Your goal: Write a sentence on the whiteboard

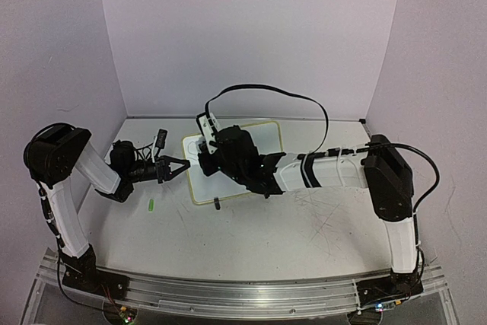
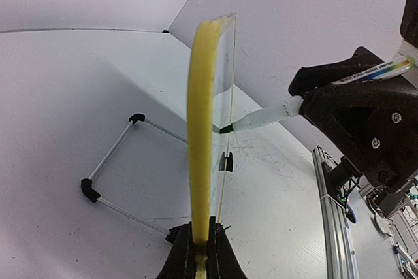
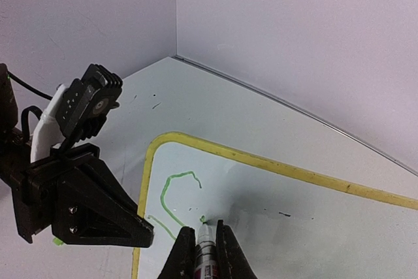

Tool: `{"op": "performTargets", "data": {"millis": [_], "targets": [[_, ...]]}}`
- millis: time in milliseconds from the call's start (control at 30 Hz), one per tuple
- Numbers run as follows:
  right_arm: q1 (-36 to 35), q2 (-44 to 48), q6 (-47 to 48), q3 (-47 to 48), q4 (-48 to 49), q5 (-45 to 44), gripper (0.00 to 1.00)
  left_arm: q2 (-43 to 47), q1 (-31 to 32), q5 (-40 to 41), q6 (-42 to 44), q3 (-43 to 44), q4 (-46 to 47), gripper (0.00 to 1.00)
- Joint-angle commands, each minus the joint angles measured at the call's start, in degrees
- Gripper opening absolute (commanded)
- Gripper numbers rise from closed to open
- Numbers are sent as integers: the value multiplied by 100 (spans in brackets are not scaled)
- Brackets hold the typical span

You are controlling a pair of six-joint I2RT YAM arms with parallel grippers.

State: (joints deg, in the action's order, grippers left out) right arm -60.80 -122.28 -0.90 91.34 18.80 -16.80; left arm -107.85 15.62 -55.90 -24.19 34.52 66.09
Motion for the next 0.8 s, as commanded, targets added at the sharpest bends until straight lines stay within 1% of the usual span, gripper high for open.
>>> {"op": "performTargets", "data": {"millis": [0, 400, 767], "targets": [[11, 100, -72, -108, -26, -116, 0, 115, 32, -13, 204, 108, -140, 0], [-21, 107, -197, -247, -26, -108, 0, 127, 41, -9, 231, 99, -173, 0], [42, 60, -85, 76, 85, -236, 0, 148, 58, -11, 251, 99, -204, 0]]}}
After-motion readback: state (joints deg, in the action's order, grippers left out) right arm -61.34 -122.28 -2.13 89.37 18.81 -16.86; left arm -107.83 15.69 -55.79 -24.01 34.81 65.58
